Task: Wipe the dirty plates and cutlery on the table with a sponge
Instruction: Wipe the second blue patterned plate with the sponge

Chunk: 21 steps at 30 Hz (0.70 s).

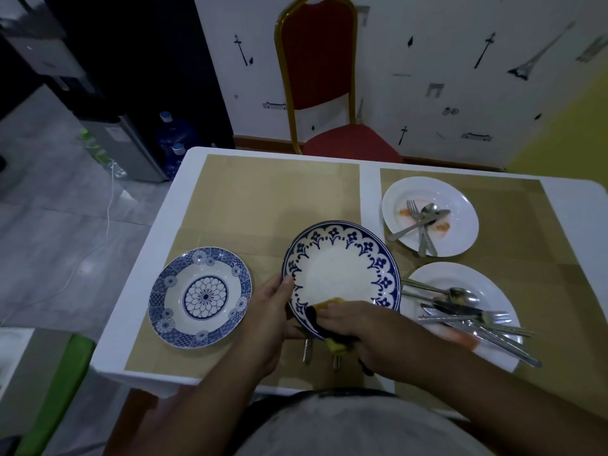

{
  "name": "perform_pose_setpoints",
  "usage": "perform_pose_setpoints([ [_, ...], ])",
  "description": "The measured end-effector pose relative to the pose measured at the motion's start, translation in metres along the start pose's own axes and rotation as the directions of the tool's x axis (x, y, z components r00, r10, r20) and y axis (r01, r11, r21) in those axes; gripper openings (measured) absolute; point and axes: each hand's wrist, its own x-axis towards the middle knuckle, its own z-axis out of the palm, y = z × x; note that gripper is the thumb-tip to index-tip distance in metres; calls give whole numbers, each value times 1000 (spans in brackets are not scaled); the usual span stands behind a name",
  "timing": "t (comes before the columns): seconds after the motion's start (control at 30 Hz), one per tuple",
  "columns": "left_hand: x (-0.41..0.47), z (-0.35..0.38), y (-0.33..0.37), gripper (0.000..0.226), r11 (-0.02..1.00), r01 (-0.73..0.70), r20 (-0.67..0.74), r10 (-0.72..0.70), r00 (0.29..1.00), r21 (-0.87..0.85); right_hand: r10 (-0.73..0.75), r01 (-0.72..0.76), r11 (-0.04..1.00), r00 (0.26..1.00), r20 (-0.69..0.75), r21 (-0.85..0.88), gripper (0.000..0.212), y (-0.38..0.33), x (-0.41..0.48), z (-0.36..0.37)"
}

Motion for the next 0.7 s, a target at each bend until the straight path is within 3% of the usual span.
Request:
perform_pose_setpoints([
  [0.1,-2,8,1,25,999,-10,23,9,1000,40,-37,35,999,998,-40,-37,66,11,21,3],
  [0.23,-5,15,-3,24,1000,3,2,-3,1000,14,116,-141,980,977,-177,-138,78,35,38,-19],
  [0.37,-2,16,-4,25,999,-22,-74,19,997,-44,280,-332,912,933,-227,-239,66,55,28,-27],
  [0.53,2,20,-4,25,996,-87,-132,83,988,-22,414,-427,890,904,-108,-162,31,30,4,-11],
  [0.7,4,22,-13,23,999,-19,-187,14,982,-26,346,-347,937,937,40,28,56,14,1,6],
])
